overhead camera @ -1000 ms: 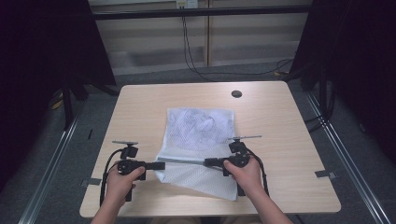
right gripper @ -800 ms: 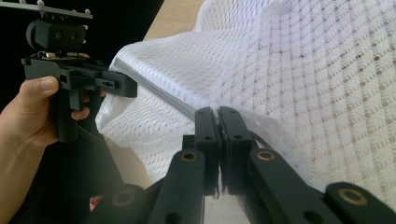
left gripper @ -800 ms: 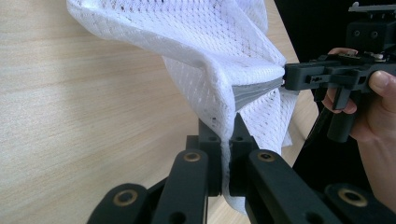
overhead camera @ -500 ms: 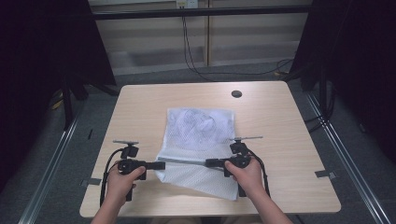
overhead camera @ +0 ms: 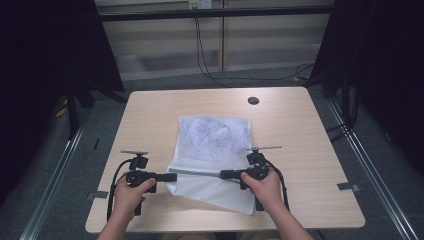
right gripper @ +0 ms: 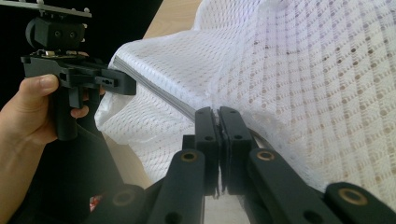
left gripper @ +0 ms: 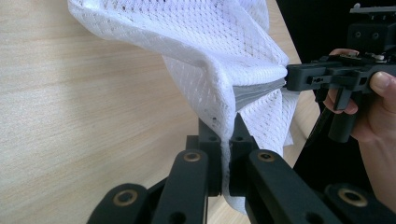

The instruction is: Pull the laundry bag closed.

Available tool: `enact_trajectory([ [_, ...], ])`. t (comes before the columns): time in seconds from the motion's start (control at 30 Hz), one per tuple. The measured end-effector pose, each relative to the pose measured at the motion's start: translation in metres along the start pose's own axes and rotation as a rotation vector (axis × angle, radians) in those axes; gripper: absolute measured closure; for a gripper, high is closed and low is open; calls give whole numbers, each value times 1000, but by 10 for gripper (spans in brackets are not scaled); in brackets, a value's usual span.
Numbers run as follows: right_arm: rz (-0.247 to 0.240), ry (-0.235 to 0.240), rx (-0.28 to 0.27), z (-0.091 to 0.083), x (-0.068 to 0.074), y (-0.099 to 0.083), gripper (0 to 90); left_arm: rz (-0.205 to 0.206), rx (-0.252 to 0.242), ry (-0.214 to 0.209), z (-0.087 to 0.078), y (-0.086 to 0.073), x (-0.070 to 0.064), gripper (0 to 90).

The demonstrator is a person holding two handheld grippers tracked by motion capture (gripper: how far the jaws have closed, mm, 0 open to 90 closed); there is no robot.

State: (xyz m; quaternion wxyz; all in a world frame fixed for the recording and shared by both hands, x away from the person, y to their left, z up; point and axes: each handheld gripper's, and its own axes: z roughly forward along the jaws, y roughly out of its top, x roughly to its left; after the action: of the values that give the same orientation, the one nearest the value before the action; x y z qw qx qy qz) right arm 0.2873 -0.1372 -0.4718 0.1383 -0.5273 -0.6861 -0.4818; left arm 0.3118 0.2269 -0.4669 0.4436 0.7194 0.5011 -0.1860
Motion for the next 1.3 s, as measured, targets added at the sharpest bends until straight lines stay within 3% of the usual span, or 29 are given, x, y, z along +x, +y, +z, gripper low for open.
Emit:
enact_trajectory([
  [0.83, -3, -4, 6, -3, 1, 1, 874, -3, 1, -2, 1, 1, -1, 884],
  [1.3, 5, -12, 0, -13, -5, -1, 873, -9, -8, -2, 1, 2, 0, 884],
])
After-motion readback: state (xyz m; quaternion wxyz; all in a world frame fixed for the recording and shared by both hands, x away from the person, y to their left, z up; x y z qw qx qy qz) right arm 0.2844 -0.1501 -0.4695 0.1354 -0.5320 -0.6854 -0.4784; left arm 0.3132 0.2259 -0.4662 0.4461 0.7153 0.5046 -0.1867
